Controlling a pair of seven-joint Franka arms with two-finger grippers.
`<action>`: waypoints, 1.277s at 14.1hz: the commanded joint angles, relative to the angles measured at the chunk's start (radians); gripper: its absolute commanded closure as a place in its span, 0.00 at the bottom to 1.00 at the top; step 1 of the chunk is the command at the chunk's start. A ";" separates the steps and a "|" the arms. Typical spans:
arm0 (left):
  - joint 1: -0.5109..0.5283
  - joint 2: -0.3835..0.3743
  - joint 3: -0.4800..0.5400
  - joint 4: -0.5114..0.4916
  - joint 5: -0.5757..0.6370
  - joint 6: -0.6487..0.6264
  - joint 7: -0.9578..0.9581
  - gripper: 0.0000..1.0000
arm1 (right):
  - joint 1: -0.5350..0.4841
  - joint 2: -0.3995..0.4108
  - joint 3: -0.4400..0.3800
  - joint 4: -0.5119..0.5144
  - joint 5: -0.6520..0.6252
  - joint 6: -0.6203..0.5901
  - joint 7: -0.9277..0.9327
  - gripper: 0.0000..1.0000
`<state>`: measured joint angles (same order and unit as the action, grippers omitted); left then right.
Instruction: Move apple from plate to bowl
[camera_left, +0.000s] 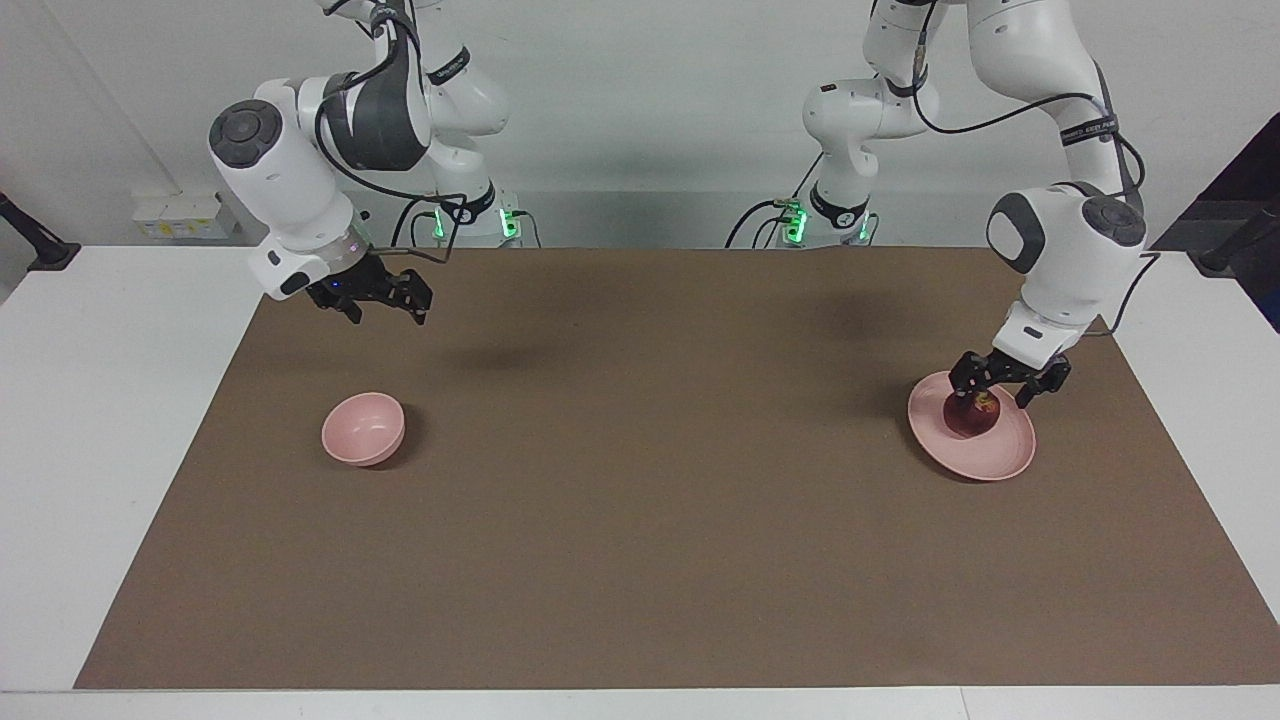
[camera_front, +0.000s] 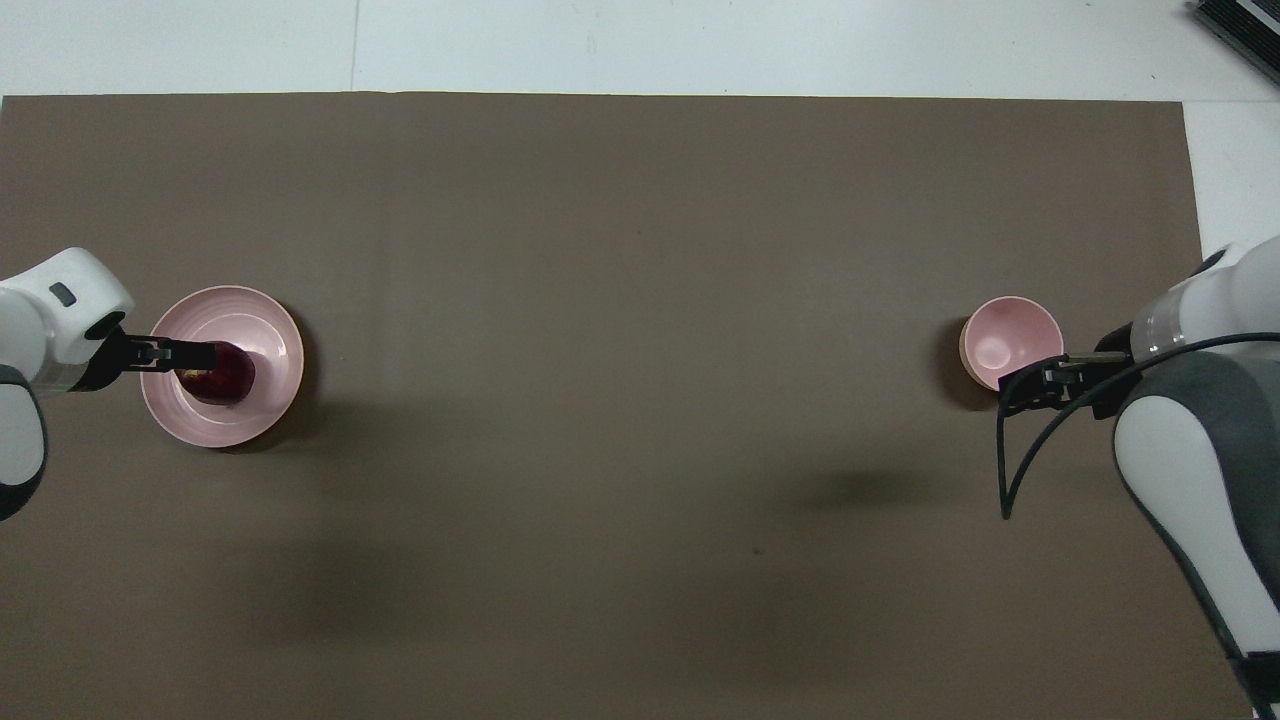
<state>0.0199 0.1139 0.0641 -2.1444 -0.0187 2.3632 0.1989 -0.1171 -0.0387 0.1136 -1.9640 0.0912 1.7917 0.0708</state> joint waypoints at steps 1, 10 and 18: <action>0.018 0.006 -0.009 -0.034 0.017 0.042 0.002 0.00 | 0.014 0.020 0.005 -0.019 0.082 0.043 0.075 0.00; 0.002 -0.013 -0.018 0.081 0.005 -0.146 0.010 1.00 | 0.229 0.166 0.005 -0.006 0.324 0.258 0.441 0.00; -0.155 -0.103 -0.041 0.136 -0.413 -0.298 -0.004 1.00 | 0.280 0.229 0.008 0.033 0.548 0.287 0.573 0.00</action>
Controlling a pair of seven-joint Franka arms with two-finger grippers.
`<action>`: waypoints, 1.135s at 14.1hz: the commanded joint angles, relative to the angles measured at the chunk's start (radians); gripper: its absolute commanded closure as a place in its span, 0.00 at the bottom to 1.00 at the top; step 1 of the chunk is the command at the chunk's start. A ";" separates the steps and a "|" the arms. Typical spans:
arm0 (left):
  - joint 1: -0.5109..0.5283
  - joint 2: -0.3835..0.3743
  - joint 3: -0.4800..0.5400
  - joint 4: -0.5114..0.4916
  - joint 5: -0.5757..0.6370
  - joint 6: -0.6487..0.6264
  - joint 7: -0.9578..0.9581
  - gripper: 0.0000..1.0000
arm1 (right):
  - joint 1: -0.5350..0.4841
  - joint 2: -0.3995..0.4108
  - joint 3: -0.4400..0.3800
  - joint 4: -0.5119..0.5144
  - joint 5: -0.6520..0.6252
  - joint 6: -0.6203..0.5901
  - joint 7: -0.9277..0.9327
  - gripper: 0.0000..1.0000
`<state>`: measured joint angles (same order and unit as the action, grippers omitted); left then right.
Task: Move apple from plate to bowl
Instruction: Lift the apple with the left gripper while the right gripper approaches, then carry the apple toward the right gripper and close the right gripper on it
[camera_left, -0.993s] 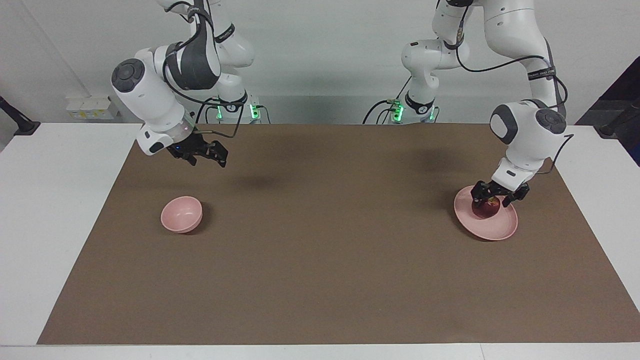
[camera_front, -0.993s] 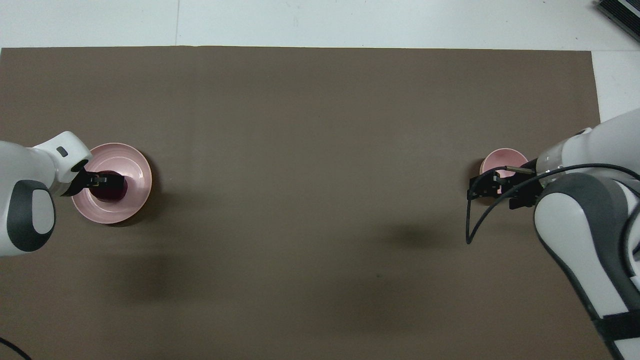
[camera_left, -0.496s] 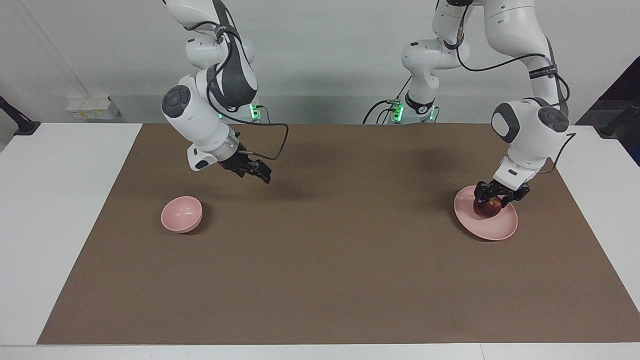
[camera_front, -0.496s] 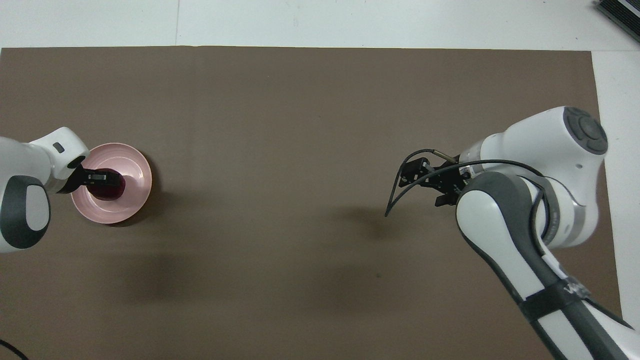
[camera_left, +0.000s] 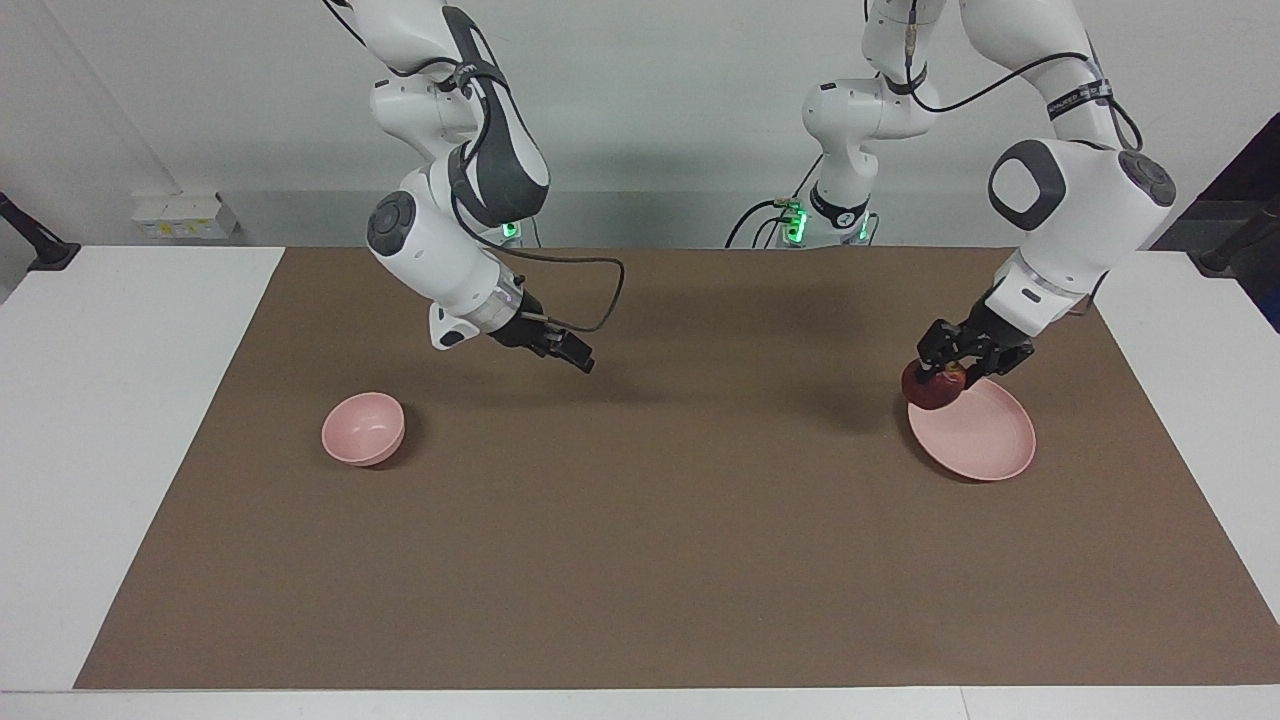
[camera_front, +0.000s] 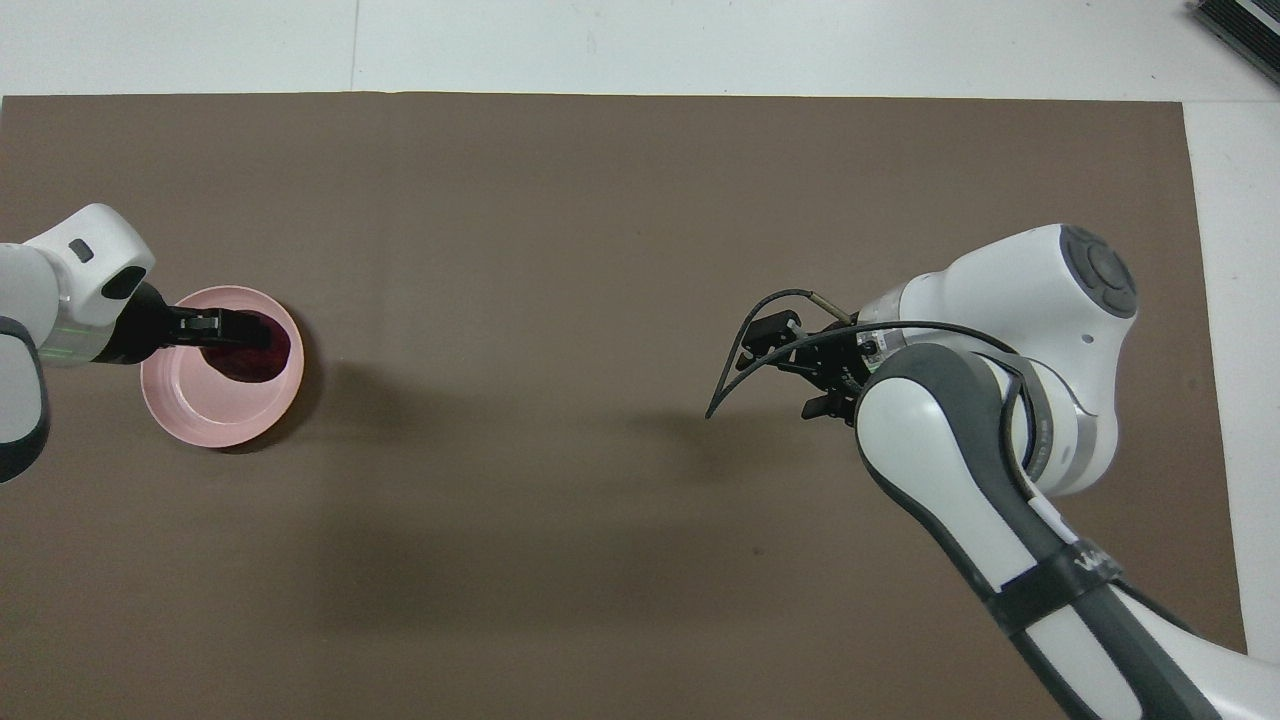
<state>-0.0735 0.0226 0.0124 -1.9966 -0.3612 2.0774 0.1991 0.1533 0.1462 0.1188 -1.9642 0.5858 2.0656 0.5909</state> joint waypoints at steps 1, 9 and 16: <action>-0.089 -0.026 0.011 -0.020 -0.137 -0.013 -0.018 1.00 | 0.028 0.062 0.001 0.044 0.083 0.024 0.090 0.00; -0.386 -0.062 0.011 -0.155 -0.574 0.309 -0.112 1.00 | 0.066 0.162 0.001 0.061 0.506 0.045 0.153 0.00; -0.562 -0.036 0.009 -0.189 -0.714 0.564 -0.144 1.00 | 0.083 0.217 0.002 0.093 0.700 -0.045 0.145 0.00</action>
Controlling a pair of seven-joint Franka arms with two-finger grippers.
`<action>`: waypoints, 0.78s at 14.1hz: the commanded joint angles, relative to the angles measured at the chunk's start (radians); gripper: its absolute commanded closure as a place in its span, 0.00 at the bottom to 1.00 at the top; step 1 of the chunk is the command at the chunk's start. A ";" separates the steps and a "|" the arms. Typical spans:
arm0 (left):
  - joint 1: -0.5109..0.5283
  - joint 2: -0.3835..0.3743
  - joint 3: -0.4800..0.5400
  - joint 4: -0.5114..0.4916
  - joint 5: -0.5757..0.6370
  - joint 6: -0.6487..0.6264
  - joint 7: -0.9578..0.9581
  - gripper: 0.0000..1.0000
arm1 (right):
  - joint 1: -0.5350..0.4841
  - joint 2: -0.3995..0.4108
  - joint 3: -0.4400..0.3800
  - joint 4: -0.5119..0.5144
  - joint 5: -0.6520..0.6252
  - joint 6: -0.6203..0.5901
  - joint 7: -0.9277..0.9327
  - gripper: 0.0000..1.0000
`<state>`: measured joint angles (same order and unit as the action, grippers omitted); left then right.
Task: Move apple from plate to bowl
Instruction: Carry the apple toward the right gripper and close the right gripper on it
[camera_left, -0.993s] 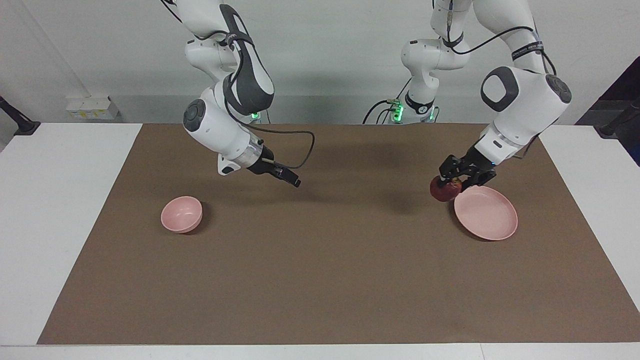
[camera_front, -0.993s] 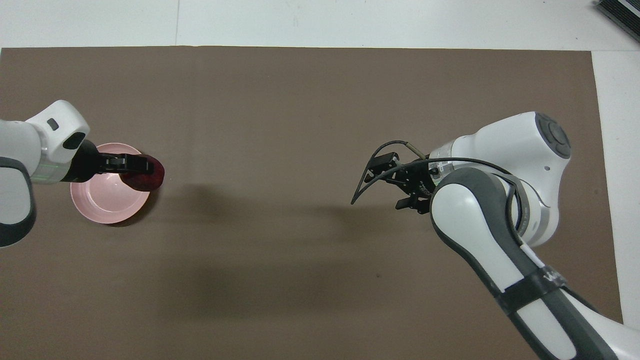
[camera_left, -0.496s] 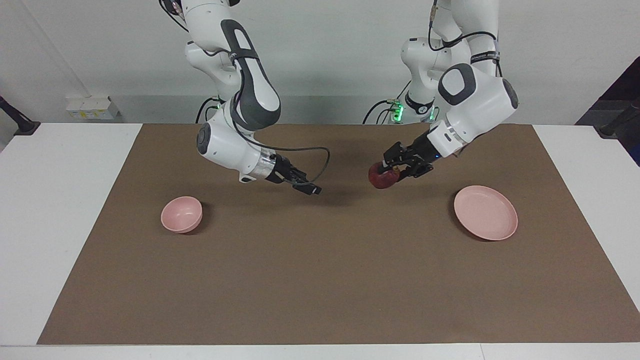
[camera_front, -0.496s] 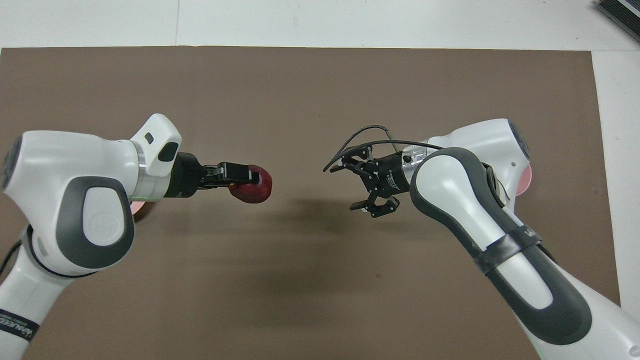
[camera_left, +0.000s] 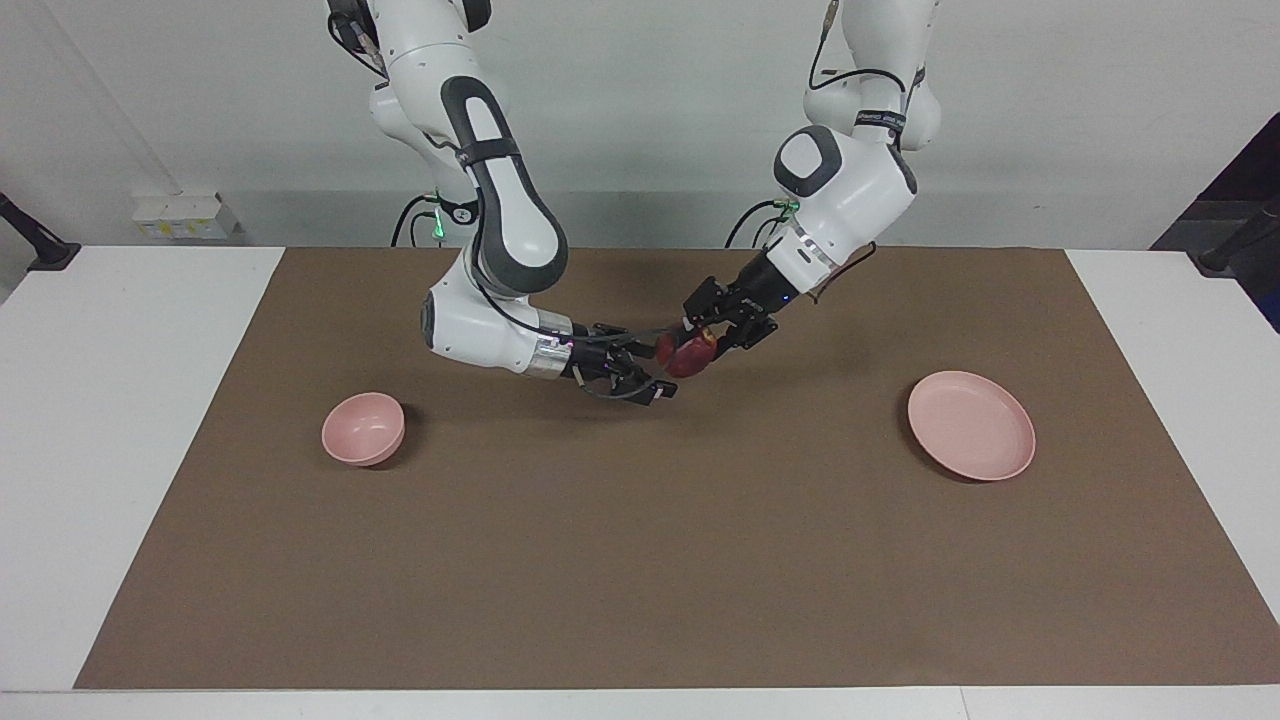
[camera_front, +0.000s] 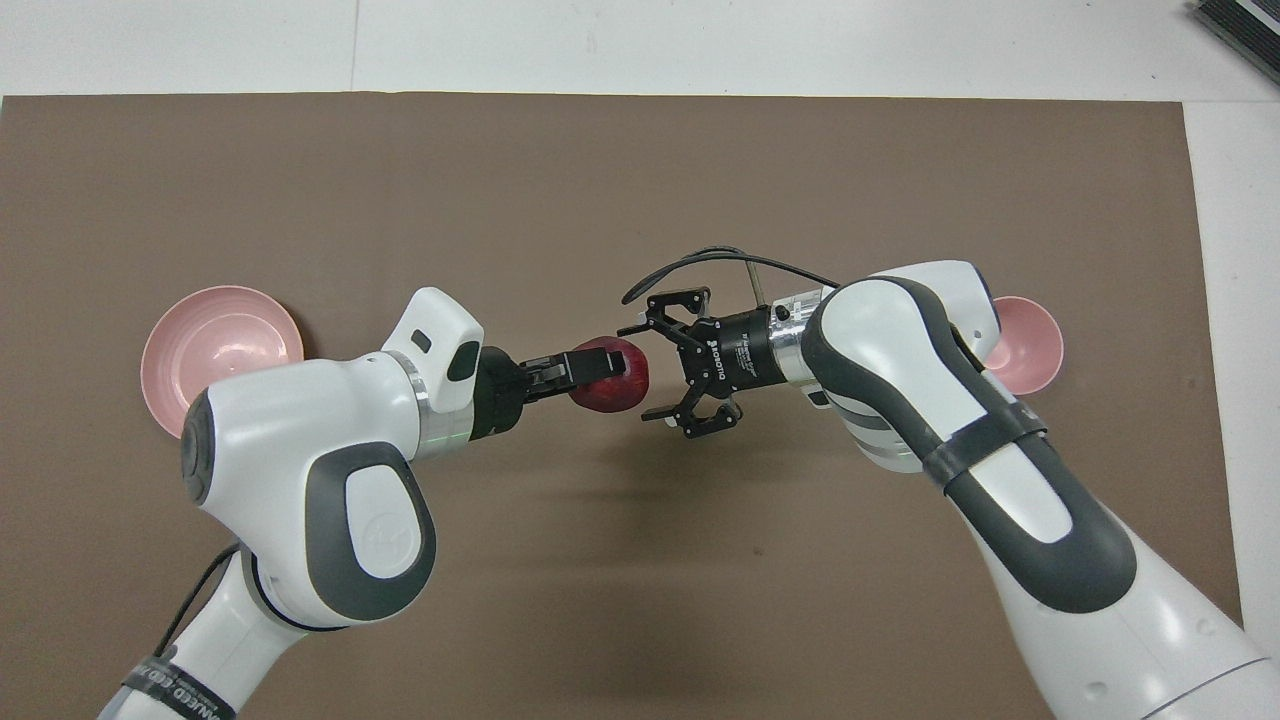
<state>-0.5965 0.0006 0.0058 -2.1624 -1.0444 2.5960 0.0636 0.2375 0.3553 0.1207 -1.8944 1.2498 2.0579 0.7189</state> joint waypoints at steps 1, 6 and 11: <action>-0.040 -0.011 0.014 -0.024 -0.042 0.046 -0.010 1.00 | -0.001 0.007 0.000 0.021 0.037 -0.038 0.019 0.00; -0.051 -0.005 0.013 -0.021 -0.046 0.042 -0.024 1.00 | 0.000 0.002 0.000 0.015 0.074 -0.038 0.022 0.71; -0.051 -0.004 0.011 -0.016 -0.045 0.041 -0.048 0.89 | 0.000 0.004 0.000 0.017 0.074 -0.030 0.033 1.00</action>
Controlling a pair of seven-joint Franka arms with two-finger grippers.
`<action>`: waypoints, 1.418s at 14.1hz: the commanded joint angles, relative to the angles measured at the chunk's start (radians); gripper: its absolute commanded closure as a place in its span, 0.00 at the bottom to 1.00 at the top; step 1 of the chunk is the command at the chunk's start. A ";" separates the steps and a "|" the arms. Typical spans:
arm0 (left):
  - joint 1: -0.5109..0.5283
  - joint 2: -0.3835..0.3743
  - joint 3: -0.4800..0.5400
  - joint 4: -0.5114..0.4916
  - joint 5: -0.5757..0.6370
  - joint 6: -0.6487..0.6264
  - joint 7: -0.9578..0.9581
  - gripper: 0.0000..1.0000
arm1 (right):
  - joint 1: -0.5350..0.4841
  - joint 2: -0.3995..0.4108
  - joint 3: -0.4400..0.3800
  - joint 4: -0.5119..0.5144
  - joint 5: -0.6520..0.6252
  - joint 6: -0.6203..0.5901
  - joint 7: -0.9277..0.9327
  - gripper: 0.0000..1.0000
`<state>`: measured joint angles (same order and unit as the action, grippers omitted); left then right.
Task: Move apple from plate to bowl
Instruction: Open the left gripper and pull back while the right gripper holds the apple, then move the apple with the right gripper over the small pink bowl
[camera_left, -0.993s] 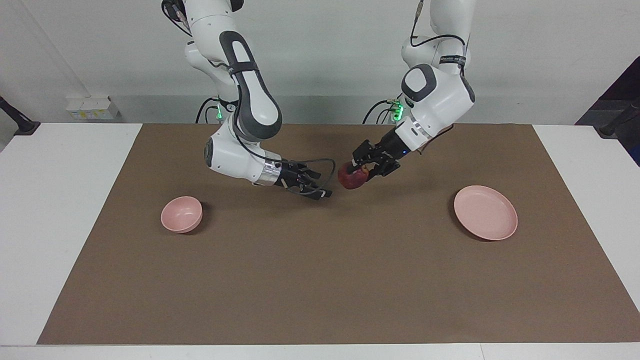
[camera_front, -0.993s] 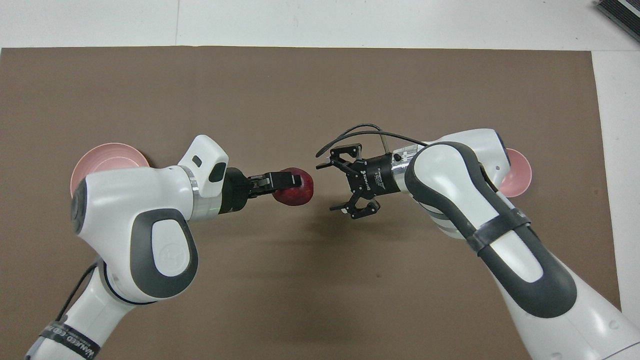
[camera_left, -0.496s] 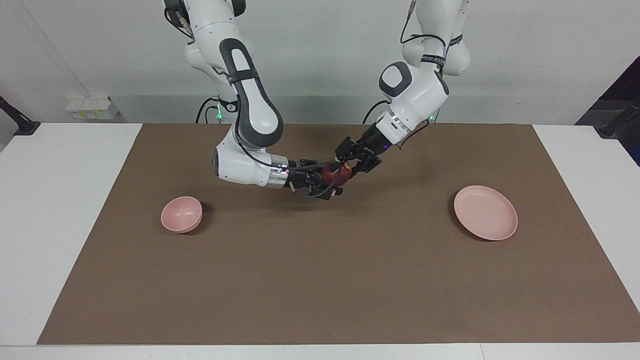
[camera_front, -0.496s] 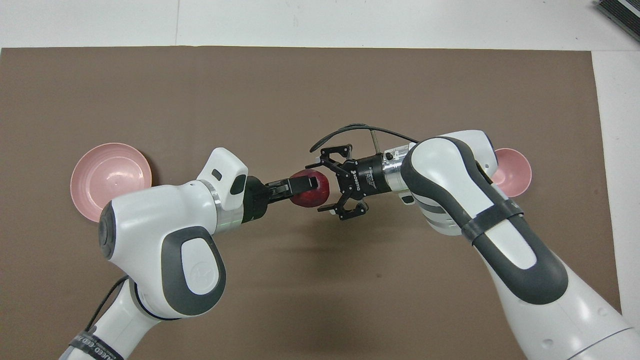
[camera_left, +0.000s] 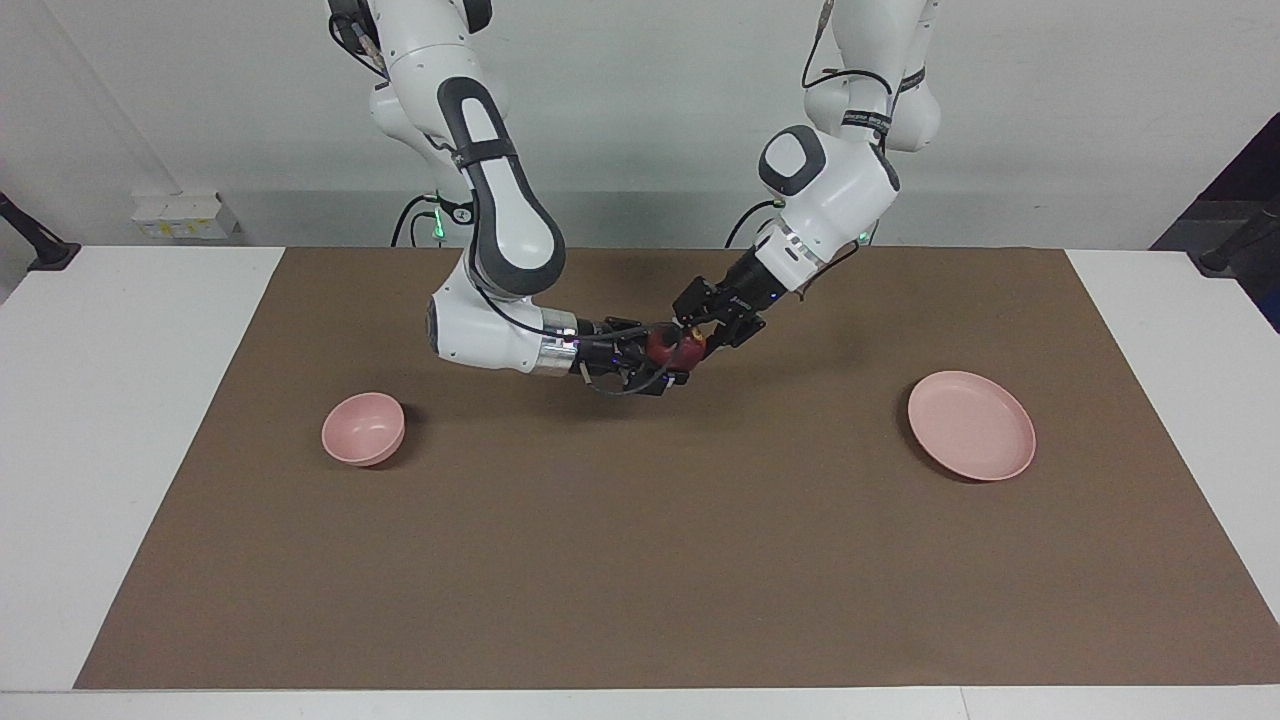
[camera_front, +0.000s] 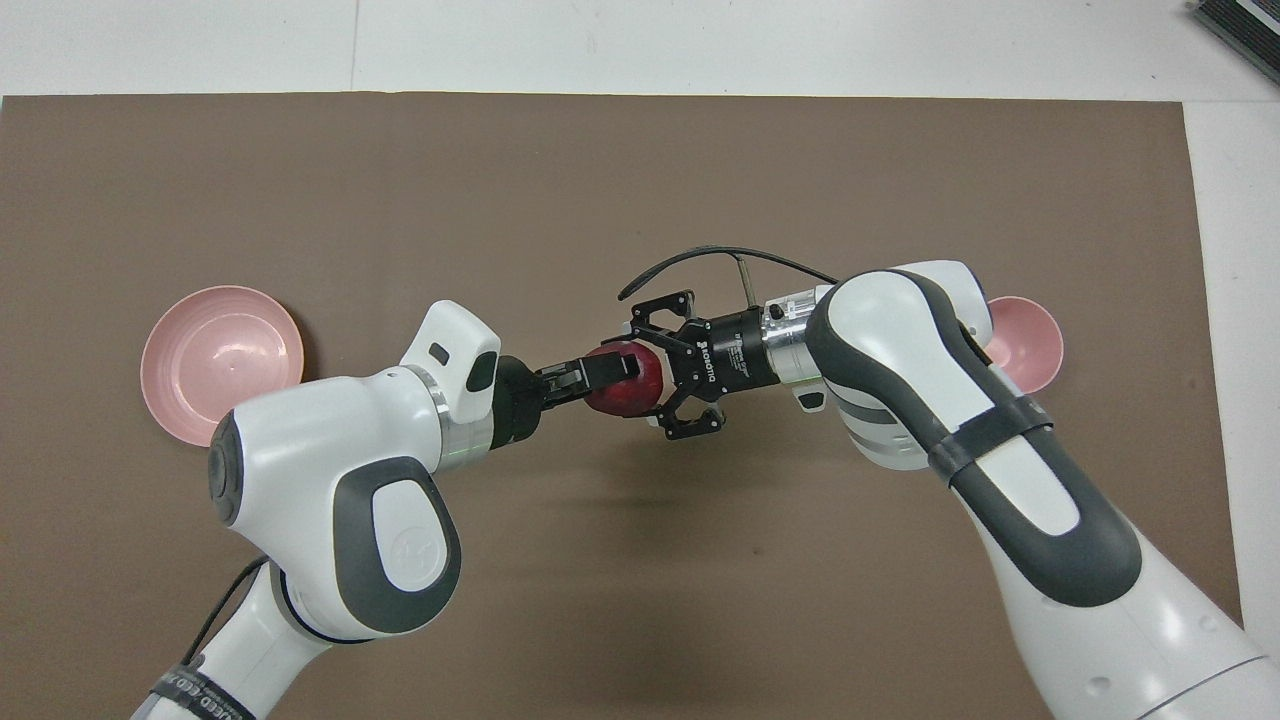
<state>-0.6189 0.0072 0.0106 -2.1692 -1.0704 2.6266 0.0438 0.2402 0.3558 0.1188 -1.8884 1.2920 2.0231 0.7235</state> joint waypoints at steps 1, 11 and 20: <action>-0.028 -0.006 0.006 -0.006 -0.014 0.009 -0.038 0.52 | -0.002 0.003 0.002 0.011 0.032 0.005 0.028 1.00; 0.062 -0.036 0.019 -0.011 0.120 -0.016 -0.033 0.00 | -0.051 -0.005 -0.010 0.090 -0.227 0.002 0.037 1.00; 0.405 -0.049 0.020 0.311 0.984 -0.658 0.023 0.00 | -0.208 -0.035 -0.010 0.219 -0.871 -0.101 -0.166 1.00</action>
<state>-0.2664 -0.0453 0.0399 -1.9656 -0.1693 2.1090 0.0286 0.0652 0.3270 0.0999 -1.6839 0.5166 1.9447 0.6403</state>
